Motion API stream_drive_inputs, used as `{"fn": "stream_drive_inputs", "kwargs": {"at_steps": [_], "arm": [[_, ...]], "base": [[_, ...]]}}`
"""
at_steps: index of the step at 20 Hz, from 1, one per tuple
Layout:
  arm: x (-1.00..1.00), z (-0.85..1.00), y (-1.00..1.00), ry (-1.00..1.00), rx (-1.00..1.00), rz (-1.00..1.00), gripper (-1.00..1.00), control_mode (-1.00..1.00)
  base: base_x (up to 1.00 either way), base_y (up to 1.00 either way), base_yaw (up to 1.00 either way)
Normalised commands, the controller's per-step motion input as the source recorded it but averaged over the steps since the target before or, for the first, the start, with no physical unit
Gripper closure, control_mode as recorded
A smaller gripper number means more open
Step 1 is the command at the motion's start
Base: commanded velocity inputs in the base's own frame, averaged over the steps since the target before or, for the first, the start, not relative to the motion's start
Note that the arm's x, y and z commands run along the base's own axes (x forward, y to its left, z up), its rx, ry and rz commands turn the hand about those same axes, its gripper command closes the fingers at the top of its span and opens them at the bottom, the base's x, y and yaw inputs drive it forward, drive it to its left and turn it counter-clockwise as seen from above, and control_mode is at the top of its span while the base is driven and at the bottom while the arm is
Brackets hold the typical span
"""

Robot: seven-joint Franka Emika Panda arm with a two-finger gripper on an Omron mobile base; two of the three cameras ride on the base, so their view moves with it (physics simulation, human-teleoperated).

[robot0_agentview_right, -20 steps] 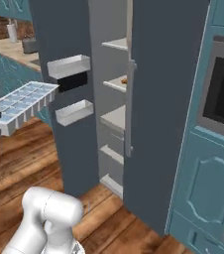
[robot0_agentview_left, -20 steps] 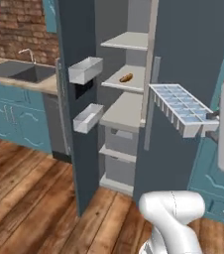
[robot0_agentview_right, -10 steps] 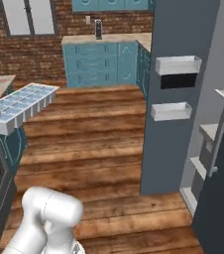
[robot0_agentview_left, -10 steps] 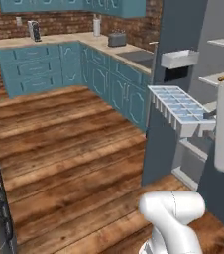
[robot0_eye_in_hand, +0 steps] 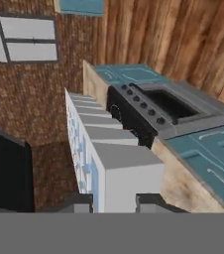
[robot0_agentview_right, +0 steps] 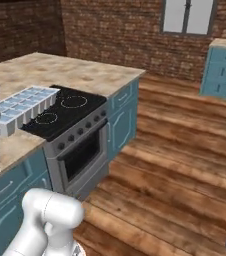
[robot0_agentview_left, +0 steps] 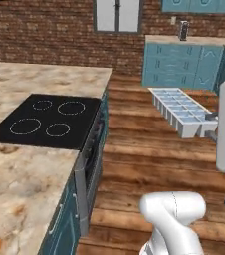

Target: Open the freezer door, pick up the ice cube tray from the freezer, and place it on the dining counter.

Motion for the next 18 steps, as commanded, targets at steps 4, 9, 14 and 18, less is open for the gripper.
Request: {"fn": "stream_drive_inputs", "kwargs": {"at_steps": [4, 9, 14, 18], "arm": [[0.00, 0.00, 0.00, 0.00, 0.00, 0.00, 1.00, 1.00], [0.00, 0.00, 0.00, 0.00, 0.00, 0.00, 1.00, 1.00], [0.00, 0.00, 0.00, 0.00, 0.00, 0.00, 1.00, 1.00], [0.00, 0.00, 0.00, 0.00, 0.00, 0.00, 1.00, 1.00]], "base": [[-0.27, 0.00, 1.00], [-0.62, 0.02, 0.97], [-0.85, 0.34, 0.86], [-0.80, 1.00, 0.67]]}}
